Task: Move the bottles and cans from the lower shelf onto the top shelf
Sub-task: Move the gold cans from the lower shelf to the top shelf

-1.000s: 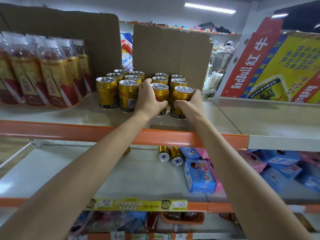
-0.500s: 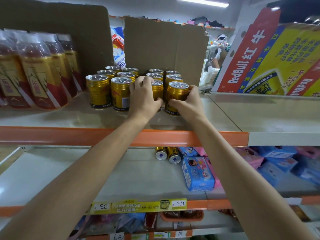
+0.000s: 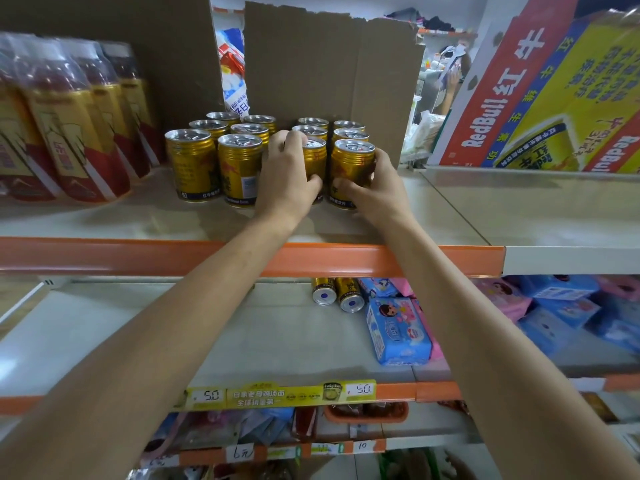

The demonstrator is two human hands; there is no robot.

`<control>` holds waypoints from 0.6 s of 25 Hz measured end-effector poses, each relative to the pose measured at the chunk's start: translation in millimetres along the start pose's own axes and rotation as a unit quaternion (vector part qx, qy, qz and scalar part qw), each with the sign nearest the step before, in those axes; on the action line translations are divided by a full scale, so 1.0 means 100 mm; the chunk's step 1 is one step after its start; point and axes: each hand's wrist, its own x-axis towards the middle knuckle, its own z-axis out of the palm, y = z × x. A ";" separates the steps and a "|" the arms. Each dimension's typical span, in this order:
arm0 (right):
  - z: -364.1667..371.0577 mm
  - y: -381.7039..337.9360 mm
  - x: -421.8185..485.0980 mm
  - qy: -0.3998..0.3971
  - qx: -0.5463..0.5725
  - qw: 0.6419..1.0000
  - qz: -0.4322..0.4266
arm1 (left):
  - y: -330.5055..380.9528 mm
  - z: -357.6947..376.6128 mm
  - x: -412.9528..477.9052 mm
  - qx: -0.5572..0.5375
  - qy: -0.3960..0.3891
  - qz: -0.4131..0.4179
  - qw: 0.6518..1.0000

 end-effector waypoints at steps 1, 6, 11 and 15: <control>0.00 -0.01 0.00 -0.001 -0.003 1.000 -0.001 | 0.00 0.00 0.00 0.004 -0.001 0.003 1.000; 0.01 -0.02 0.00 0.001 -0.020 1.000 0.002 | 0.03 0.02 -0.02 0.033 -0.014 0.006 0.999; 0.02 0.00 0.03 0.000 -0.026 1.000 0.003 | 0.11 -0.11 -0.01 0.056 -0.072 -0.014 0.996; -0.01 -0.04 0.02 0.010 -0.021 1.000 0.000 | 0.22 -0.37 0.00 0.098 -0.197 -0.042 0.975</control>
